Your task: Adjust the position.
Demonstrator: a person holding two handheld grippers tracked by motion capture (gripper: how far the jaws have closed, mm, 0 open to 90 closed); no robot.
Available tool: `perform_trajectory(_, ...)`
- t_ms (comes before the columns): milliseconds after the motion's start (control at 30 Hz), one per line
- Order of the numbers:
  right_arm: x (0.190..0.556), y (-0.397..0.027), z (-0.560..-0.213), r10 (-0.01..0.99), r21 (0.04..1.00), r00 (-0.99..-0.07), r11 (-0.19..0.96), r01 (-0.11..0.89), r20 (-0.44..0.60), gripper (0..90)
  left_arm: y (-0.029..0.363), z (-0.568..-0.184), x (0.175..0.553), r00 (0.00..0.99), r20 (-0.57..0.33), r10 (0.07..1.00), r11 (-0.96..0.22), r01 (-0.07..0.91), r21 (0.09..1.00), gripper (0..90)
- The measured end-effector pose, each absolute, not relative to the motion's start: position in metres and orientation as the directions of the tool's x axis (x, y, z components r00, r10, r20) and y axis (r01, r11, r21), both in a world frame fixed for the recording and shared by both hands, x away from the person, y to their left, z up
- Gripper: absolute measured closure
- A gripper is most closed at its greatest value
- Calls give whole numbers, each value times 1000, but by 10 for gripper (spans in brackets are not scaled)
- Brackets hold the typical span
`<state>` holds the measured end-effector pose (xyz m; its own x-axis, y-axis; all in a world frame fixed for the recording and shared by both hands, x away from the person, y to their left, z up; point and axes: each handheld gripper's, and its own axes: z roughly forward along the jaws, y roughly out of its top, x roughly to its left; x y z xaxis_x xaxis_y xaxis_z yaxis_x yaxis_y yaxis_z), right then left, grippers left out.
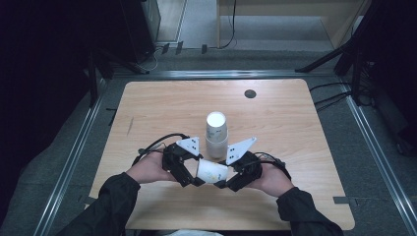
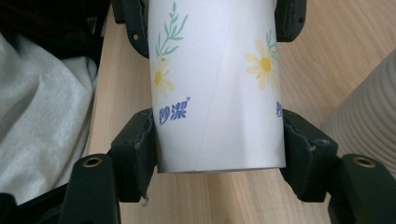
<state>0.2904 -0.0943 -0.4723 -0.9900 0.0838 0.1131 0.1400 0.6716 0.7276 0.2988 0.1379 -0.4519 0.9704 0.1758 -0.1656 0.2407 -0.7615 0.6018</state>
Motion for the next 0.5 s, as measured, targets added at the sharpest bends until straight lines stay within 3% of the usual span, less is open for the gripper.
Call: perform_trajectory(500, 297, -102, -454, 86, 775, -986, 610, 165, 142, 351, 153, -449, 291, 957, -192, 218, -700, 290, 652, 62)
